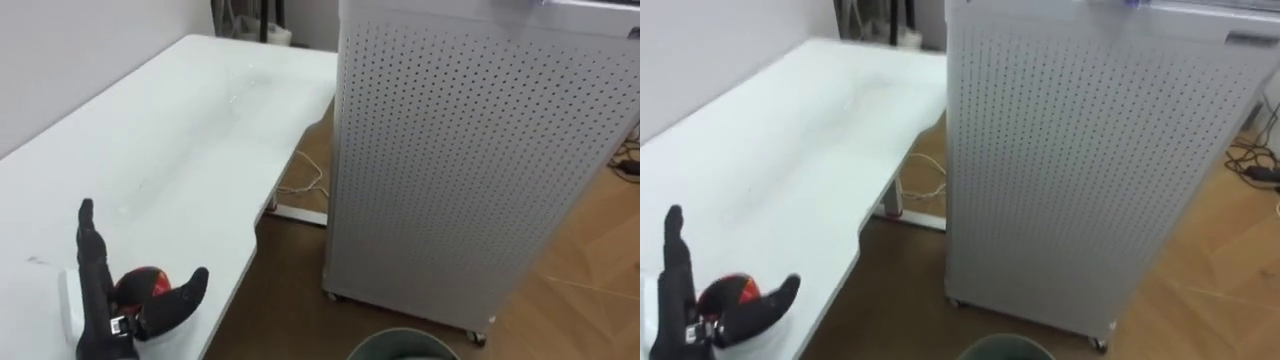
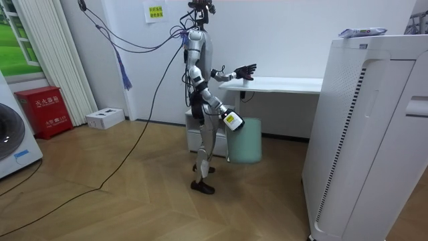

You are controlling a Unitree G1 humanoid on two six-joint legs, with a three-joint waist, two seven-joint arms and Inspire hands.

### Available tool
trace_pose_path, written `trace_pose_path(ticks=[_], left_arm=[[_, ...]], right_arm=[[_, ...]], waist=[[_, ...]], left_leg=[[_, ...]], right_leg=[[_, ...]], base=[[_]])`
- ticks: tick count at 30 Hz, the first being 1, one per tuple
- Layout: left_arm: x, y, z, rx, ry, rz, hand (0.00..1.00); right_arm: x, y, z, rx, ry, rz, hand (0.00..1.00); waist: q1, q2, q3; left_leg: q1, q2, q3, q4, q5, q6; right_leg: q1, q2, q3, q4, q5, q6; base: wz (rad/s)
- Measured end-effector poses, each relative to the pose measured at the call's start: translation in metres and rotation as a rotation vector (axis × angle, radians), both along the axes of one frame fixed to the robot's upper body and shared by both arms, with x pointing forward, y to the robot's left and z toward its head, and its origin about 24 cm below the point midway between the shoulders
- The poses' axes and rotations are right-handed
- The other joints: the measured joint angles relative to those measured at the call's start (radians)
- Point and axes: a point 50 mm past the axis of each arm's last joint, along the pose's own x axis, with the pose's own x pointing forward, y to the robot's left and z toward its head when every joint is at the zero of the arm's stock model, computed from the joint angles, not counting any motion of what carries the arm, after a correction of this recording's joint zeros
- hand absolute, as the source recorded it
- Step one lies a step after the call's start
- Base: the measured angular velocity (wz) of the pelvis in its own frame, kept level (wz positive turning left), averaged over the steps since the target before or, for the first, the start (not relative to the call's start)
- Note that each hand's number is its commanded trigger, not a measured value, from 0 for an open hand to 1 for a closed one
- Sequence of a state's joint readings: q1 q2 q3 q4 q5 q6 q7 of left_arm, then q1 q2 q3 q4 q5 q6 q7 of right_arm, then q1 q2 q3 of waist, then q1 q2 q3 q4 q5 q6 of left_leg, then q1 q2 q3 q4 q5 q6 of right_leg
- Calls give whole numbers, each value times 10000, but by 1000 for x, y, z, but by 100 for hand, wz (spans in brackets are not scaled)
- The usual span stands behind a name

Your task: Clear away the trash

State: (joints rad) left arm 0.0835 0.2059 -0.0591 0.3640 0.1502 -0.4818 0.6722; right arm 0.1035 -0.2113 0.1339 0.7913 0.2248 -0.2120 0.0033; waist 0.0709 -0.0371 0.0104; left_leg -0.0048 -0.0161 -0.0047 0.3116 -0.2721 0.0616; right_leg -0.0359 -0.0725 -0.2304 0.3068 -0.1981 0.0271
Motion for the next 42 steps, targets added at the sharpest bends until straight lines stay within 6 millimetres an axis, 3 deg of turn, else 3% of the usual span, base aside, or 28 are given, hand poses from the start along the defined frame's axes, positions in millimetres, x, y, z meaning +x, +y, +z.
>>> trace_pose_path(ticks=[4, 17, 21, 33, 36, 37, 38, 39, 42], left_arm=[[-2, 0, -3, 37, 229, -116, 0], [-12, 5, -10, 233, 692, 15, 0], [-12, 5, -10, 242, 711, 28, 0], [-25, 10, -27, 256, 1614, 262, 0], [-27, 11, -31, 195, 1775, 307, 22], [-26, 11, -31, 193, 1779, 308, 47], [-26, 11, -31, 191, 1779, 306, 62], [-24, 11, -31, 175, 1770, 311, 100], [-20, 12, -33, 193, 1765, 449, 100]], right_arm=[[3, 2, 3, 118, -186, 158, 100], [5, 4, 4, 98, -248, 291, 100], [5, 4, 4, 66, -228, 415, 100], [-1, 4, 1, -9, -58, 499, 100], [-2, 4, 1, -33, -33, 469, 100], [-2, 4, 1, -44, -29, 456, 100], [-2, 4, 1, -45, -27, 453, 100], [-2, 5, 1, -33, -21, 466, 100], [-3, 9, -1, -28, 52, 695, 100]], waist=[[166, -175, -25], [215, -283, 1], [223, -372, 52], [203, -427, 33], [185, -428, 34], [187, -427, 34], [177, -427, 34], [177, -427, 34], [164, -427, 35]], left_leg=[[90, 4, -39, -56, 0, 0], [103, -39, -302, -102, 4, -19], [95, -39, -315, -116, 8, -26], [166, -24, -297, -196, 11, -29], [164, -18, -277, -196, 11, -30], [160, -15, -264, -195, 11, -30], [158, -14, -262, -195, 11, -30], [154, -9, -266, -194, 13, -33], [182, -7, -280, -196, 16, -39]], right_leg=[[193, 52, 72, -249, 17, 3], [338, 46, -37, -313, 32, 11], [339, 50, -53, -323, 32, 10], [443, 71, -78, -504, 34, 15], [450, 70, -99, -512, 35, 15], [450, 72, -106, -510, 35, 15], [450, 72, -110, -510, 36, 14], [459, 70, -138, -510, 44, 6], [538, 71, -165, -509, 48, 2]], base=[[2], [6], [0], [0], [0], [0], [0], [0], [5]])
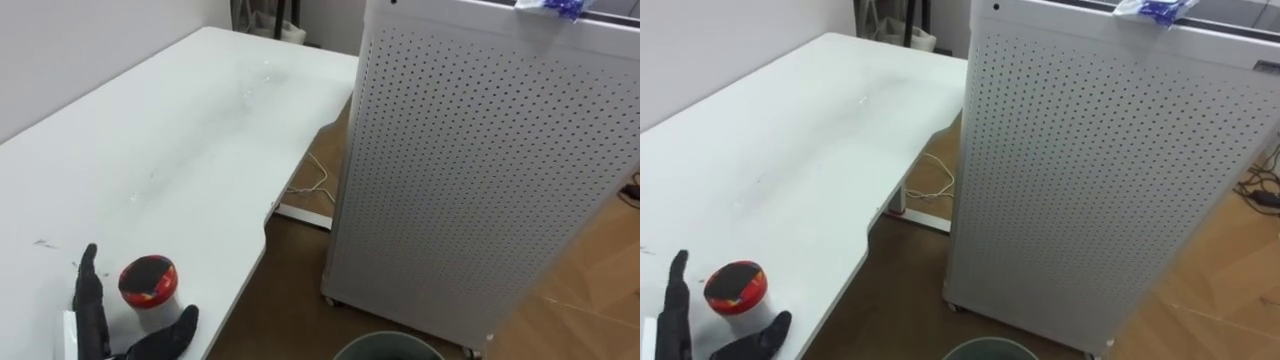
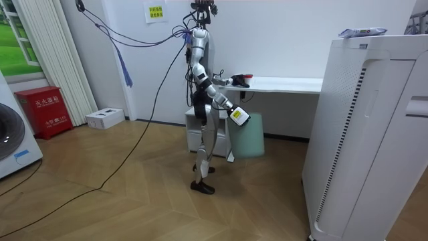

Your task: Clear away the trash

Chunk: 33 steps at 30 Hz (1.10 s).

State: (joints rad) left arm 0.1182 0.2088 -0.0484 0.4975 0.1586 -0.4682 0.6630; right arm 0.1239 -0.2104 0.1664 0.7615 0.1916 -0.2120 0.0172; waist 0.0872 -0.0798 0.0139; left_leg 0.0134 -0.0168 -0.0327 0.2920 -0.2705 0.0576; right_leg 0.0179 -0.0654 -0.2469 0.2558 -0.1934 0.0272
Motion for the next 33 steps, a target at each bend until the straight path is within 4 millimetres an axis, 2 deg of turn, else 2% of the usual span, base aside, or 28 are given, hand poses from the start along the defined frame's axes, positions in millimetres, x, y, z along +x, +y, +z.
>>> trace_pose_path(ticks=[6, 18, 24, 28, 33], left_arm=[[6, 13, 5, 258, -178, 464, 100], [11, 18, 6, 115, -279, 815, 100], [10, 19, 3, 96, -76, 880, 100], [10, 16, 1, 80, 61, 756, 100], [16, 5, 6, -109, -111, 259, 100]], right_arm=[[-1, 4, -1, 153, 99, 268, 100], [0, 4, -1, 80, 88, 191, 100], [1, 3, 0, 63, 45, 194, 100], [1, 3, -1, 57, 90, 170, 100], [4, 4, 0, 68, 12, 107, 100]], waist=[[-6, 10, -3], [-120, 117, 6], [-302, 241, 48], [-302, 336, -2], [-296, 348, -14]], left_leg=[[-23, -12, -25, -40, 1, -5], [91, -25, 39, -10, 4, -2], [125, -29, 22, -80, 3, -1], [76, -35, 11, -169, 22, -15], [-99, -43, 59, 9, 38, -12]], right_leg=[[6, -10, -24, 9, 16, 11], [54, -27, 8, -6, 16, 20], [130, -33, -3, 8, 16, 21], [36, -32, 8, 13, 17, 20], [-162, -58, 35, 48, 17, 20]], base=[[2], [-1], [0], [0], [0]])
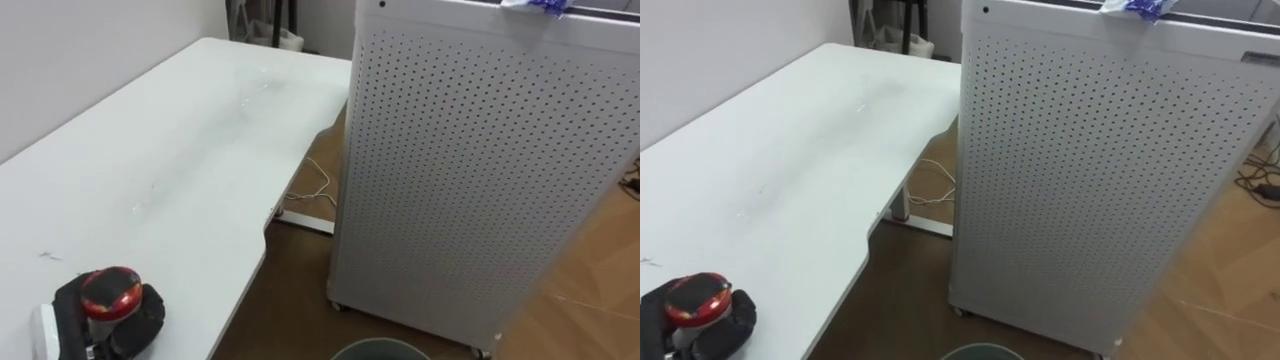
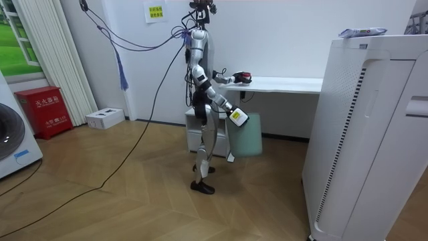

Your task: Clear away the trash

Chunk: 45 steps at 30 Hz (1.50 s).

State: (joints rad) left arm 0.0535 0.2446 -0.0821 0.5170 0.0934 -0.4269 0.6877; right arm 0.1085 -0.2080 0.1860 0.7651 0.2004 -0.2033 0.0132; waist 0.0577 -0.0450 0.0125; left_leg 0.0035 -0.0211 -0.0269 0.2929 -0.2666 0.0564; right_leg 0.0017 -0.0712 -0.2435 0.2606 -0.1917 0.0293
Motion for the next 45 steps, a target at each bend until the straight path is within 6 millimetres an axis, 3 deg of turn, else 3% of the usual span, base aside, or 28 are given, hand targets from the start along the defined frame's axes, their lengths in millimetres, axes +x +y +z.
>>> trace_pose_path(ticks=[3, 8, 14, 22, 29, 34, 41, 45], left_arm=[[5, -15, 3, -129, -73, -868, 100], [10, -36, 3, -407, -3, -1978, 100], [20, -72, 5, -932, -110, -3409, 100], [20, -137, -1, -913, 1043, -7545, 100], [30, -152, 0, -591, 1116, -8061, 100], [29, -153, -16, -628, 1919, -7969, 100], [35, -161, -21, -666, 2280, -7919, 100], [37, -160, -27, -550, 2578, -7731, 100]], right_arm=[[12, 3, 4, -70, -288, 159, 100], [29, 9, 12, -17, -846, 157, 100], [56, 24, 41, 111, -2531, 459, 100], [70, 50, 58, 637, -3491, 998, 100], [80, 59, 68, 639, -3938, 1270, 100], [93, 68, 77, 634, -4381, 1680, 100], [94, 72, 78, 738, -4415, 1665, 100], [92, 72, 76, 757, -4325, 1647, 100]], waist=[[-102, -4, 3], [-477, 29, 24], [-678, 92, 83], [-1358, 157, 136], [-1380, 322, 225], [-1626, 394, 268], [-1772, 607, 373], [-1989, 661, 377]], left_leg=[[-189, -15, 29, 32, 9, 14], [-136, 91, 749, 2, 16, 20], [-291, 97, 1240, -70, 41, 64], [-293, 129, 1659, -96, 41, 65], [-615, 163, 1930, -73, 40, 64], [-811, 212, 2157, -2, 40, 63], [-943, 240, 2423, 0, 40, 63], [-1084, 276, 2443, -1, 40, 63]], right_leg=[[-159, -18, 8, 0, 12, 14], [-205, 15, 499, 35, 9, 23], [-761, 8, 967, 378, 13, 32], [-1082, 76, 1467, 528, 27, 49], [-1719, 138, 1741, 824, 58, 11], [-1993, 193, 1907, 925, 64, 2], [-2334, 231, 2113, 1023, 86, -34], [-2513, 276, 2147, 1023, 112, -77]], base=[[1], [-5], [-25], [-20], [-21], [-9], [-17], [-7]])
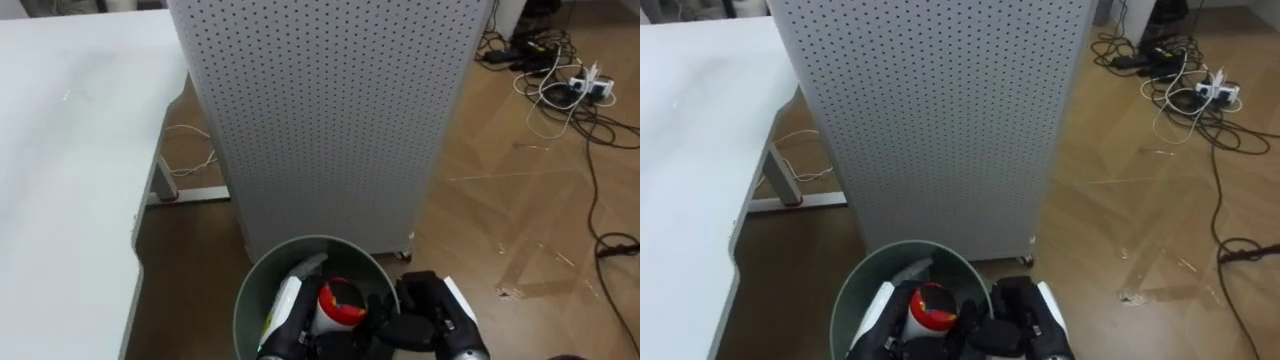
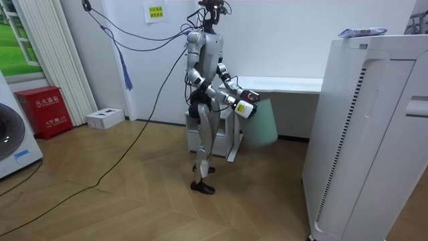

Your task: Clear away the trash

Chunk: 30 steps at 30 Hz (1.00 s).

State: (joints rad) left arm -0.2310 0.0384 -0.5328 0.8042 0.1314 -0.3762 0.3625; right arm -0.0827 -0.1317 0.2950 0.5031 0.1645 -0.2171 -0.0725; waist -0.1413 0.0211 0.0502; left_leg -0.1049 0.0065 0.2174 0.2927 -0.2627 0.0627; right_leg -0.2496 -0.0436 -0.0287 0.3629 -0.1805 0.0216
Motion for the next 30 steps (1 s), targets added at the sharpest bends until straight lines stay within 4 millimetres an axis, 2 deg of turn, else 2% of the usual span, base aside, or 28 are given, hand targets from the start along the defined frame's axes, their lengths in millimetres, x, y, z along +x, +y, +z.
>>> trace_pose_path(ticks=[3, 4, 5, 6, 7, 13, 30], left_arm=[[5, 2, 1, 180, -109, 233, 96], [6, 5, -1, 328, -85, 358, 81], [6, 7, -2, 400, -56, 439, 50], [5, 10, -5, 541, 58, 554, 10], [4, 12, -8, 650, 166, 669, 0], [0, 17, -17, 788, 605, 1134, 0], [4, 20, -16, 564, 590, 1732, 0]], right_arm=[[-1, 1, -1, 37, 29, 19, 100], [-1, 1, -1, -3, 37, 64, 100], [-1, 1, -1, 1, 43, 84, 100], [-2, 2, -1, -22, 64, 145, 100], [-2, 4, -2, -39, 87, 228, 100], [-10, 8, -8, -120, 324, 492, 100], [-14, 8, -12, -189, 597, 600, 100]], waist=[[-145, 24, -6], [-176, 25, -7], [-178, 33, -3], [-193, 53, -6], [-204, 70, -6], [-282, 115, -3], [-471, 123, 1]], left_leg=[[-203, 26, 21, 16, 0, -1], [-244, 35, 65, 49, 0, -1], [-260, 40, 90, 69, 0, -1], [-277, 49, 133, 112, 0, 0], [-279, 61, 183, 137, 0, -1], [-292, 143, 241, 151, -1, -2], [-247, 161, 283, 151, -2, -4]], right_leg=[[-182, 16, 8, 7, 13, -21], [-244, 28, 30, 26, 15, -23], [-264, 39, 65, 23, 17, -27], [-280, 62, 153, 12, 20, -31], [-293, 83, 231, 4, 22, -34], [-319, 111, 327, -2, 24, -39], [-332, 154, 425, 5, 24, -39]], base=[[0], [-8], [-18], [-20], [-18], [-3], [-3]])
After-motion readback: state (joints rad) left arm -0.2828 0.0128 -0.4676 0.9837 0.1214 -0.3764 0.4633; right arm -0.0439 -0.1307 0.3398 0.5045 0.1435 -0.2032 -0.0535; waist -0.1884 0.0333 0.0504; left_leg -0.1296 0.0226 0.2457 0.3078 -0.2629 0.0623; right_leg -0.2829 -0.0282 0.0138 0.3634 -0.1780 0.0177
